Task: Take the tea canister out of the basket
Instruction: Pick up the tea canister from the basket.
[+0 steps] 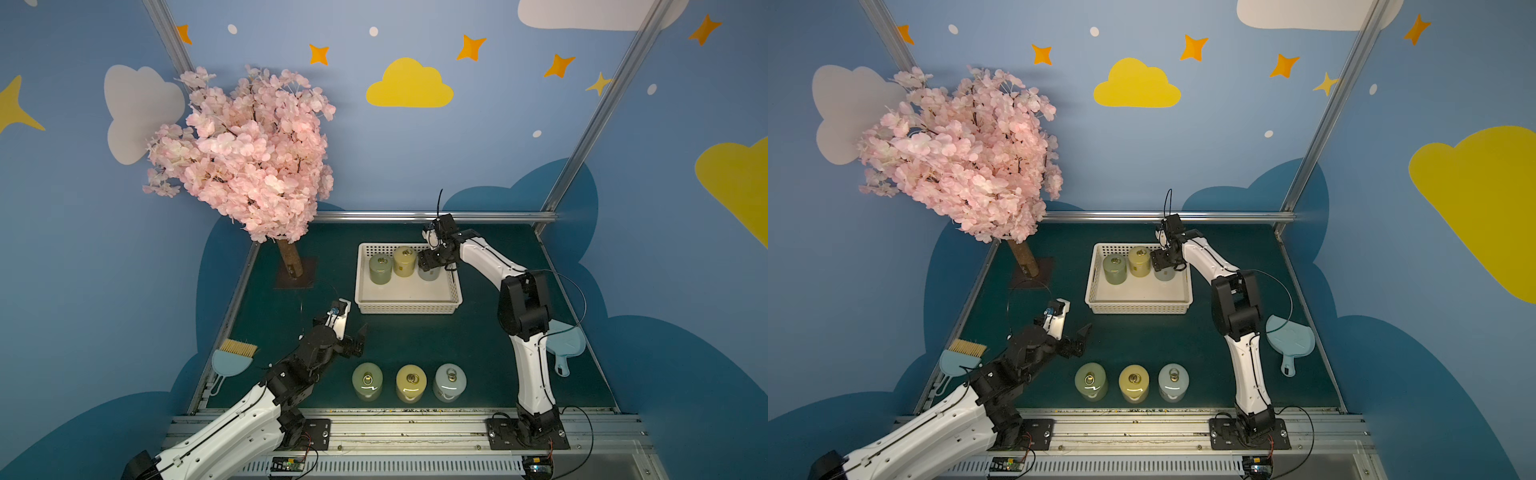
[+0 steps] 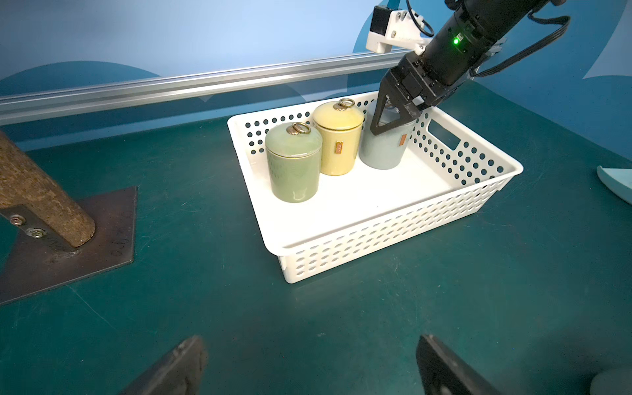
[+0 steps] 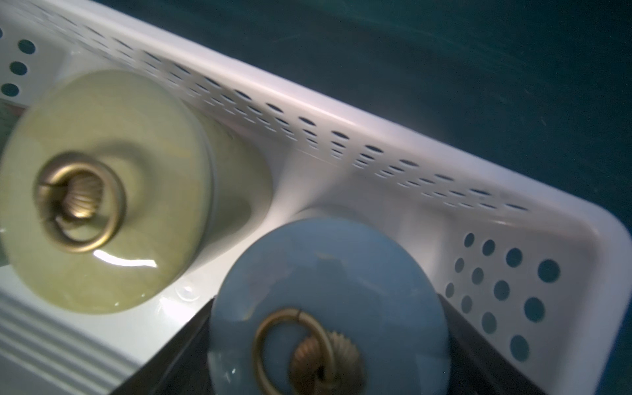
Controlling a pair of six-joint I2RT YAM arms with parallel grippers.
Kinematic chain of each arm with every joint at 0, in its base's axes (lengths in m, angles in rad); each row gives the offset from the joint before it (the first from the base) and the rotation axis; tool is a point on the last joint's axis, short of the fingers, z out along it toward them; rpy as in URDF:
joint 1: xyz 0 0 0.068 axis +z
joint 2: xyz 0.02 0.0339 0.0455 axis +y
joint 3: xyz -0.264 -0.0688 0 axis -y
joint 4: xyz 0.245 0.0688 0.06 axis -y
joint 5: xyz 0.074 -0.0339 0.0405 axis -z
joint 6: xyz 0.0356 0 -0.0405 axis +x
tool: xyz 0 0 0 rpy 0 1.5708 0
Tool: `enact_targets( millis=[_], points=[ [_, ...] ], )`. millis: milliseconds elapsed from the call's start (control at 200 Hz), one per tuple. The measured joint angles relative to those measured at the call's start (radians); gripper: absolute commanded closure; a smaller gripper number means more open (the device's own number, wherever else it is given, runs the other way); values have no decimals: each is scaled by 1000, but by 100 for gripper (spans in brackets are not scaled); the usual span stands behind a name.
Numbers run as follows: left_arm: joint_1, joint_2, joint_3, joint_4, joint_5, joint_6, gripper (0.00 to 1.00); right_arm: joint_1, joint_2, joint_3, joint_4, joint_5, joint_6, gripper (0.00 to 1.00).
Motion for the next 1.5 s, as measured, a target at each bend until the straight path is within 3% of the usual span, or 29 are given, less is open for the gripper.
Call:
enact_targets(
  millis=[320, 861, 1497],
  points=[
    [0, 0, 0, 0, 0, 0, 0, 0, 0, 13, -25, -3, -2, 43],
    [0, -7, 0, 0, 0, 0, 0, 4, -18, 17, -85, -18, -19, 44],
    [0, -32, 0, 0, 1, 0, 0, 60, -259, -133, -103, 16, -18, 45]
  ],
)
